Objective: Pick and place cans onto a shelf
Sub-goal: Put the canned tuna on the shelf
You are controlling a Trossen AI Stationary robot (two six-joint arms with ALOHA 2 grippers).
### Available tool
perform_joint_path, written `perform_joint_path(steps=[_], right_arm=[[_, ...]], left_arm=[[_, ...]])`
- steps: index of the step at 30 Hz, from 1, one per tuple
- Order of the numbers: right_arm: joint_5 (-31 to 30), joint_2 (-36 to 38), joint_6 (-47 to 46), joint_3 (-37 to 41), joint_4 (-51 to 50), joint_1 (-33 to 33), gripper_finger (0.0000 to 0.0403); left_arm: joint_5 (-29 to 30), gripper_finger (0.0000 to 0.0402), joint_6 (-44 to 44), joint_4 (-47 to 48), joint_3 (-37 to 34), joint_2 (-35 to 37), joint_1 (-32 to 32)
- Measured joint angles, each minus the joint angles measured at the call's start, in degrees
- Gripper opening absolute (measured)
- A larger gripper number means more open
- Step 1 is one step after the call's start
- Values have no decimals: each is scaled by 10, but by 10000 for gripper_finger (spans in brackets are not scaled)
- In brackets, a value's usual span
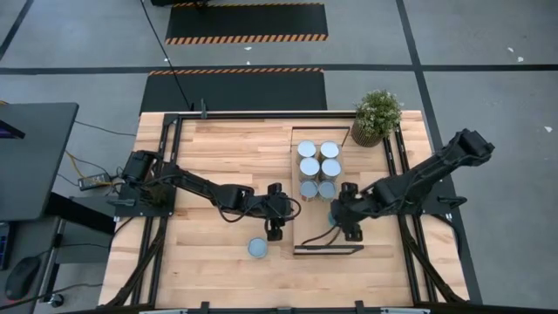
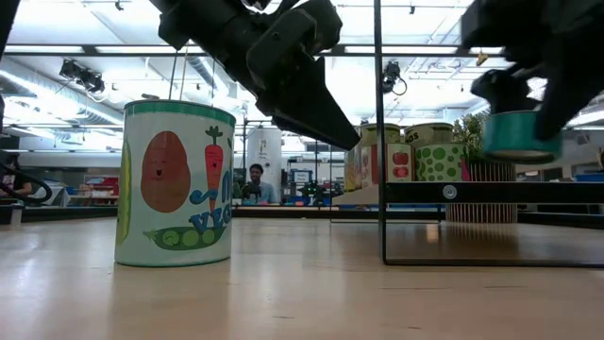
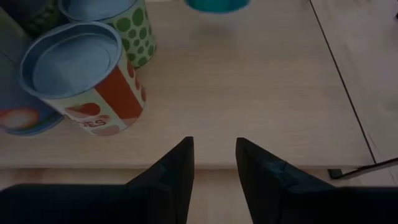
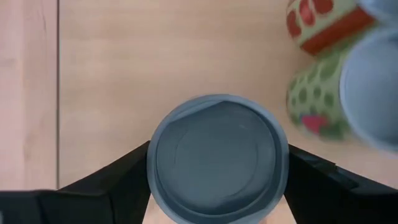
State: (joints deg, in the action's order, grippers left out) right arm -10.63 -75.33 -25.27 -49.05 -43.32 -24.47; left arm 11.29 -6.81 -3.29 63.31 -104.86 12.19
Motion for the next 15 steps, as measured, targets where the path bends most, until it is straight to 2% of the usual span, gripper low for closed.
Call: perform_joint_path(steps=[5, 9, 15], right_arm=[[4, -50, 39, -28, 15, 31, 309], [28, -72, 35, -28, 21, 49, 311], [34, -80, 29, -28, 26, 56, 343]], left_arm=[[2, 126, -8, -1, 0, 0, 0], [28, 126, -31, 2, 0, -2, 0], [33, 126, -31, -3, -1, -8, 0]])
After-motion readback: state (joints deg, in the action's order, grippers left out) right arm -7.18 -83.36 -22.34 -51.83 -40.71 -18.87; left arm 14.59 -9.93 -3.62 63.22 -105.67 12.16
